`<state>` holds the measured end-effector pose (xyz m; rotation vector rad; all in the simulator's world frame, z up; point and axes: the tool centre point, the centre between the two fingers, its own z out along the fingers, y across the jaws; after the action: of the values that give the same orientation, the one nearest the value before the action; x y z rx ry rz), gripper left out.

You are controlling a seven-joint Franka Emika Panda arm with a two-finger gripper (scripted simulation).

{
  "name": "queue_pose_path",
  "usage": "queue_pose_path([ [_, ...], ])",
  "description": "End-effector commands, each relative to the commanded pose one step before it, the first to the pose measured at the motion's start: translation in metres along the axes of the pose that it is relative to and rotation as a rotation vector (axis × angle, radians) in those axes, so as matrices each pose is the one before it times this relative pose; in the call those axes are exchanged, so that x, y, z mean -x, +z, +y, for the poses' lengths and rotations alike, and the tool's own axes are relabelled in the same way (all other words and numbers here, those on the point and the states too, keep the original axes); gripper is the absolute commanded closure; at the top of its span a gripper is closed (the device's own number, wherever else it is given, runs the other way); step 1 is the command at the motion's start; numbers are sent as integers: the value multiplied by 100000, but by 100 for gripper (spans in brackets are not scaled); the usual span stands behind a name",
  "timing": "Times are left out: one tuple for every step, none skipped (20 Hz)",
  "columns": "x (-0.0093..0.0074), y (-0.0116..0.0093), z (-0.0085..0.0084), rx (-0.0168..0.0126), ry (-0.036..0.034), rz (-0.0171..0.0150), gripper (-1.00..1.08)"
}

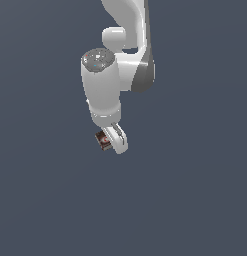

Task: Pick up the object and move it to a goal position.

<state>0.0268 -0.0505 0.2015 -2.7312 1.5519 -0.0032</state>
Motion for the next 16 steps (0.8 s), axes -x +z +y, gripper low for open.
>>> queue_pose_path([
  [-1505, -1633, -347, 103, -83, -59, 108],
  [-564, -597, -139, 0, 0, 0, 108],
  [-547, -578, -136, 0, 0, 0, 108],
  [-531, -560, -133, 0, 0, 0, 108],
  [-485, -523, -162, 25, -62, -16, 108],
  [-500, -526, -128, 0, 0, 0, 108],
  [-486, -509, -125, 0, 0, 0, 108],
  [-471, -494, -123, 0, 0, 0, 108],
  [-458, -479, -120, 0, 0, 0, 108],
  [-445, -464, -118, 0, 0, 0, 108],
  [-432, -450, -115, 0, 0, 0, 108],
  [-419, -436, -113, 0, 0, 0, 108],
  [-406, -422, -110, 0, 0, 0, 108],
  [-394, -409, -108, 0, 0, 0, 108],
  [-382, -396, -106, 0, 0, 0, 108],
  [-370, -383, -103, 0, 0, 0, 108],
])
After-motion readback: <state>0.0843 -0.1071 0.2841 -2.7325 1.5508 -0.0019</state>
